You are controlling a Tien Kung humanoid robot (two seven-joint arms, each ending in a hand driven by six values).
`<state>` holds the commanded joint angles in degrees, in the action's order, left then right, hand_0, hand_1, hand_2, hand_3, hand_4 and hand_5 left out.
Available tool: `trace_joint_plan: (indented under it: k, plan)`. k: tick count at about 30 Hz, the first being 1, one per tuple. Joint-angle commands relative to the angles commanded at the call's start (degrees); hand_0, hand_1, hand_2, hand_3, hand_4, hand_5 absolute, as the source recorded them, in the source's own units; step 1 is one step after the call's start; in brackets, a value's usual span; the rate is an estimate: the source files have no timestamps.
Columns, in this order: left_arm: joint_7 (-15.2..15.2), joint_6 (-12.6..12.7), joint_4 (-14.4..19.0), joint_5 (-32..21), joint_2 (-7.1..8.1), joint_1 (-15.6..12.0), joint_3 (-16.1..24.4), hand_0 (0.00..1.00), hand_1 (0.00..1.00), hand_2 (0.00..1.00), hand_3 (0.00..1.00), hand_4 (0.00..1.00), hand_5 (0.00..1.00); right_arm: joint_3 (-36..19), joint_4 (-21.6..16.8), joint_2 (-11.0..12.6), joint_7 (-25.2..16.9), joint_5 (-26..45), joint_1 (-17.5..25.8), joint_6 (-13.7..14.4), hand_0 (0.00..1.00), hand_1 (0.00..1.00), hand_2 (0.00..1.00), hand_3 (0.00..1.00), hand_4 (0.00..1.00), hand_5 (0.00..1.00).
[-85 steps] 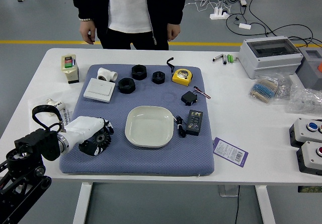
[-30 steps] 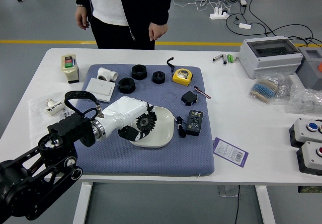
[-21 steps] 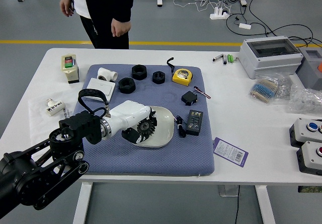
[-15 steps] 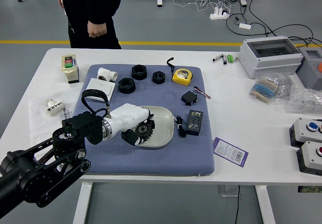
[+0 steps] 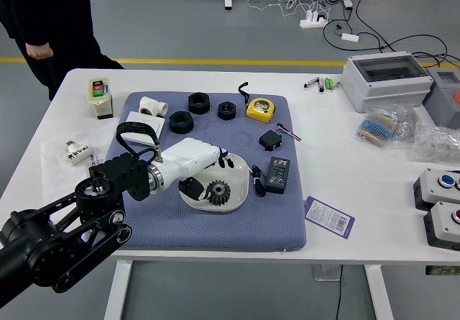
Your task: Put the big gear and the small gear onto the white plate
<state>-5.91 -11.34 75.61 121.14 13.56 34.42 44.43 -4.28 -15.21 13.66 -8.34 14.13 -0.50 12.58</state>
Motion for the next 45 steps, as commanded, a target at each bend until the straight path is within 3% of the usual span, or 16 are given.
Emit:
trace_joint_plan:
  k: [8, 12, 16, 17, 22, 23, 33, 45]
  plan:
    - [-0.1, 1.4, 0.6, 1.4, 0.13, 0.0, 1.4, 0.625, 0.729, 0.820, 0.800, 0.919, 0.004, -0.3, 0.0, 0.0, 0.0, -0.1, -0.1, 0.0, 0.613, 0.622, 0.721, 0.538, 0.748, 0.705]
    - [-0.8, 0.7, 1.0, 3.0, 0.90, 0.0, 3.0, 0.594, 0.714, 0.791, 0.789, 0.884, 0.007, -0.3, 0.0, 0.0, 0.0, -0.1, -0.2, 0.0, 0.613, 0.623, 0.721, 0.538, 0.747, 0.705]
    - [-1.2, -1.6, 0.9, 5.1, 2.52, 0.3, 4.2, 0.594, 0.714, 0.791, 0.789, 0.884, 0.007, -0.4, 0.0, 0.0, 0.0, -0.1, -0.2, -0.1, 0.613, 0.623, 0.721, 0.538, 0.747, 0.705]
    - [-1.2, -2.4, 0.8, 5.4, 2.96, 0.4, 4.4, 0.546, 0.714, 0.785, 0.782, 0.645, 0.002, -0.4, 0.0, 0.0, 0.0, -0.1, -0.2, -0.1, 0.613, 0.622, 0.722, 0.538, 0.747, 0.704]
    - [-2.2, -5.6, 0.1, 6.1, 5.47, 0.5, 4.9, 0.546, 0.714, 0.785, 0.782, 0.645, 0.002, -0.6, 0.1, 0.0, 0.0, -0.1, -0.2, -0.1, 0.613, 0.622, 0.722, 0.538, 0.747, 0.704]
    - [-2.2, -6.1, -0.1, 6.0, 6.00, 0.4, 5.1, 0.548, 0.712, 0.774, 0.778, 0.608, 0.002, -0.6, 0.1, 0.0, 0.0, -0.1, -0.3, -0.1, 0.613, 0.622, 0.722, 0.538, 0.747, 0.702]
    - [-3.3, -9.3, -1.6, 5.7, 8.60, -0.6, 5.6, 0.545, 0.707, 0.767, 0.775, 0.599, 0.002, -0.4, 0.1, -0.1, 0.1, 0.1, -0.2, -0.1, 0.613, 0.622, 0.722, 0.538, 0.746, 0.700]
    - [-3.7, -10.3, -2.3, 4.8, 9.14, -1.1, 4.9, 0.556, 0.713, 0.771, 0.785, 0.660, 0.002, -0.5, 0.1, -0.1, 0.0, 0.1, -0.3, -0.1, 0.613, 0.622, 0.722, 0.538, 0.745, 0.698]
